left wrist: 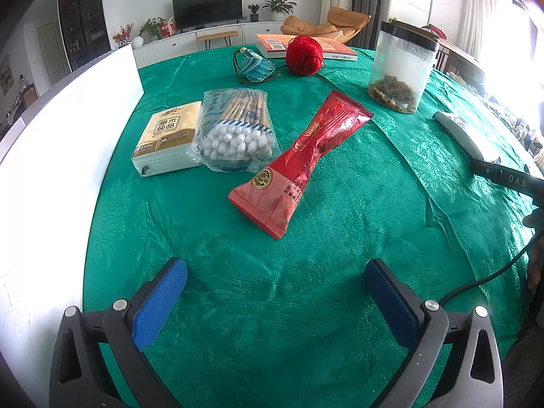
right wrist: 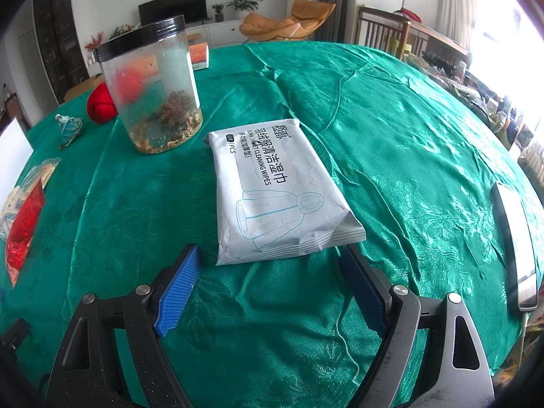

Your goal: Organize soft objects

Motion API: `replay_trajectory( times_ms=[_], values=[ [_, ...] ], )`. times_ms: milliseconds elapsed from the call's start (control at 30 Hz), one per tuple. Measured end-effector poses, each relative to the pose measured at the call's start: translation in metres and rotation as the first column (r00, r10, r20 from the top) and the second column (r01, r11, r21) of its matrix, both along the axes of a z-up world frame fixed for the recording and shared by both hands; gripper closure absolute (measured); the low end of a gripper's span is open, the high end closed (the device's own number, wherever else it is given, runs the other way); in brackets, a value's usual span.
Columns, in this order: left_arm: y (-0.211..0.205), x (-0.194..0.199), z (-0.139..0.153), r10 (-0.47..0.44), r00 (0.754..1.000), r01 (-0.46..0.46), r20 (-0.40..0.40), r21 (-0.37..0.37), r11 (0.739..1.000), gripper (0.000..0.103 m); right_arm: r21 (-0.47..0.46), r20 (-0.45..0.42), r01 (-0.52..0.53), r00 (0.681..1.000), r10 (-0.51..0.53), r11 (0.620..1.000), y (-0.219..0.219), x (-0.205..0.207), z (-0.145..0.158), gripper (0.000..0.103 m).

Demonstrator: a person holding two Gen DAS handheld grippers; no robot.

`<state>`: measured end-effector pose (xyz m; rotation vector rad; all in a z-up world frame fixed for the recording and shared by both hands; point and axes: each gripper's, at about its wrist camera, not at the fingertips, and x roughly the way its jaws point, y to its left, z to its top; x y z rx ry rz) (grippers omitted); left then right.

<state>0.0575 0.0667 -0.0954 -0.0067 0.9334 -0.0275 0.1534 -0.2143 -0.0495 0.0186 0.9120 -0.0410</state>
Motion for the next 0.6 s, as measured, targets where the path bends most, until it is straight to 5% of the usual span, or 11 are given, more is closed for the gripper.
replay_trajectory(
  times_ms=[200, 267, 467, 600],
  values=[
    [-0.007, 0.011, 0.01, -0.021, 0.999, 0.023, -0.048, 0.042, 0.999, 0.0, 0.001, 0.001, 0.0, 1.0, 0.0, 1.0, 0.0, 0.0, 0.0, 0.018],
    [-0.011, 0.018, 0.026, -0.021, 1.0, 0.021, 0.001, 0.064, 0.998, 0.0, 0.013, 0.004, 0.0, 1.0, 0.0, 1.0, 0.0, -0.001, 0.001, 0.018],
    [-0.032, 0.065, 0.034, -0.071, 0.997, 0.072, -0.008, 0.185, 0.98, 0.0, 0.269, 0.086, 0.018, 0.995, -0.043, 0.963, -0.037, -0.006, 0.021, 0.017],
    [-0.051, 0.083, 0.023, -0.131, 0.989, 0.144, -0.068, 0.235, 0.961, 0.008, 0.191, 0.008, -0.061, 0.998, 0.061, 0.98, -0.033, 0.028, 0.029, 0.017]
  ],
)
